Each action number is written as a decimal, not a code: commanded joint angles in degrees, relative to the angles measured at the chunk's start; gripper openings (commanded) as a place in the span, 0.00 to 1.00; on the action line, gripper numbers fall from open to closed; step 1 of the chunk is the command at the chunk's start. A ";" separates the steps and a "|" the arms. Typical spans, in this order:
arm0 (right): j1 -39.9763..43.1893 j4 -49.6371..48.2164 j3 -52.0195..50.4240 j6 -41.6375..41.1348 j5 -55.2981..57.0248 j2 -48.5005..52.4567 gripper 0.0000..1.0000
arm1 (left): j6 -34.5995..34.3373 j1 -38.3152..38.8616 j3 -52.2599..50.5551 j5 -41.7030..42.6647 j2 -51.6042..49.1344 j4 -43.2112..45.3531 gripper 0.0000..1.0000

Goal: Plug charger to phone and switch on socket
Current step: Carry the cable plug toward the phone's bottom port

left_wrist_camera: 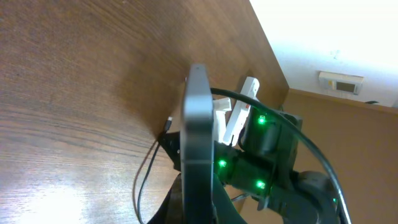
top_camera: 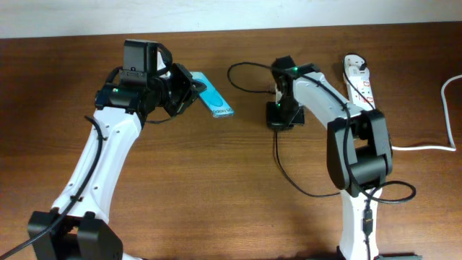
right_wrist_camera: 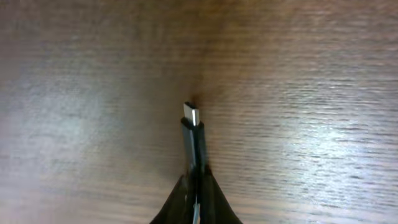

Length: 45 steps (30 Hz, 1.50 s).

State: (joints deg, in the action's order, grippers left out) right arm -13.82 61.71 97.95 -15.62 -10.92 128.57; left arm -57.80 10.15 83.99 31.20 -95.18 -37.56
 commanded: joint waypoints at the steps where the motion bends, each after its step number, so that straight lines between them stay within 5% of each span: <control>1: 3.58 3.58 2.19 11.43 -13.09 -3.93 0.04 | 1.14 -0.20 0.15 0.42 0.04 0.22 0.00; 10: 13.09 35.65 1.70 42.80 -38.42 -16.96 0.04 | 10.43 -0.22 0.15 5.44 0.04 0.83 0.00; 15: 10.69 35.65 1.25 42.36 -40.22 -18.27 0.04 | 18.97 -2.29 0.15 17.66 0.04 1.38 0.00; 18: 5.14 35.65 1.27 42.34 -43.74 -18.95 0.04 | 20.26 -7.10 0.15 28.63 0.04 10.36 0.00; 27: -4.57 35.65 1.27 42.86 -53.51 -22.12 0.04 | 20.17 -9.94 0.15 31.01 -0.50 14.62 0.00; 33: -5.90 35.36 1.22 53.24 -66.20 -23.26 0.04 | 15.28 -9.94 0.15 32.04 -0.50 16.13 0.00; 42: -7.98 27.71 1.22 52.22 -71.67 -23.19 0.04 | 13.46 -9.55 0.15 35.47 -0.48 22.32 0.00; 45: -7.98 21.38 1.20 45.33 -70.20 -22.75 0.04 | 11.98 -9.42 0.15 35.47 -0.48 25.14 0.00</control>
State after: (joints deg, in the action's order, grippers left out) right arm -21.65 86.54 99.18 34.54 -80.09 105.91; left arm -44.42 0.56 83.59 64.75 -95.48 -14.17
